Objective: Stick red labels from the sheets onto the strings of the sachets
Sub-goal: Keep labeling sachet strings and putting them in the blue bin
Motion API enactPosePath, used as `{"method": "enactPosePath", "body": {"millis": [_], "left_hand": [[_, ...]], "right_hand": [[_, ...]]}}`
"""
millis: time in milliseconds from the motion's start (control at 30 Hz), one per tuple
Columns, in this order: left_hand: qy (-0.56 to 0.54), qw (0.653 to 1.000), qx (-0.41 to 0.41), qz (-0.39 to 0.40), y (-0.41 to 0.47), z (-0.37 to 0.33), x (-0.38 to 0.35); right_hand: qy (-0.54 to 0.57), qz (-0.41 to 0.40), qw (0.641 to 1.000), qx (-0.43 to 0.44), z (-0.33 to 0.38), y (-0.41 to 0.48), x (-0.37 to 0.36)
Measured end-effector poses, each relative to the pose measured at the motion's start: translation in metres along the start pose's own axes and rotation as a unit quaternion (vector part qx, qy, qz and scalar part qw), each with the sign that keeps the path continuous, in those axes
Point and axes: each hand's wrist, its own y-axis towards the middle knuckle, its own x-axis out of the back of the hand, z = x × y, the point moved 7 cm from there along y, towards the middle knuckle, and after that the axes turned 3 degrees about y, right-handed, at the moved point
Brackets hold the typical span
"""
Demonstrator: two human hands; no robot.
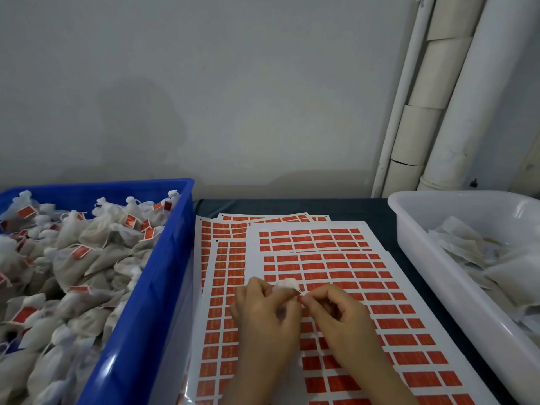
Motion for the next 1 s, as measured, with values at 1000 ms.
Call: {"method": "enactPosePath", "body": {"millis": [1000], "left_hand": [[0.001,0.983,-0.148,-0.109,0.005,-0.013,0.025]], "right_hand": [[-0.158,0.028,0.976,0.147,0.013,-0.006,-0.013]]}}
